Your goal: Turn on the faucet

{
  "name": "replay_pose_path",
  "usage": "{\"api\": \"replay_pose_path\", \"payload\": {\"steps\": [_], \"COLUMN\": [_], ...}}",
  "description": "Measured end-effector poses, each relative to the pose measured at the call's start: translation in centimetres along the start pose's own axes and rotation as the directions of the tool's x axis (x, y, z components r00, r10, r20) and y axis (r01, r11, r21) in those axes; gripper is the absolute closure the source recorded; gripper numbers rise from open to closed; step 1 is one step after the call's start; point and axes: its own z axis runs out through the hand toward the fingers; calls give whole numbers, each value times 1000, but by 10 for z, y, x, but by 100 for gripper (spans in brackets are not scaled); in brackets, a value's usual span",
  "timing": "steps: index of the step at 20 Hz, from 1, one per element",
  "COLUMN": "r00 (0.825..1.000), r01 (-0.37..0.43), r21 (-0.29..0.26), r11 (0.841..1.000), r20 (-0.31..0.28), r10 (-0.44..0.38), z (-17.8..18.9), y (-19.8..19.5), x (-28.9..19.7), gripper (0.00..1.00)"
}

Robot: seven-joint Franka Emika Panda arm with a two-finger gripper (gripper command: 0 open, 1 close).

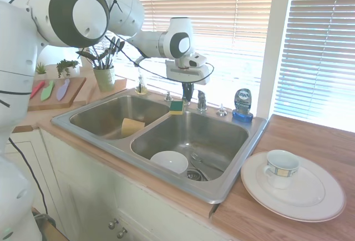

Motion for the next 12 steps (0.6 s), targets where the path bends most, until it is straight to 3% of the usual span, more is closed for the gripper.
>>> {"api": "replay_pose_path", "payload": {"steps": [4,9,12], "r00": [1000,990,983], "r01": [1,15,22], "r21": [18,114,152], "r11": [1000,993,988], "r20": [-17,-139,-181], "r10": [-1,1,6], "z": [2,0,2], "y": [-4,-11,-12], "x": [3,9,8], "gripper": [100,100,100]}}
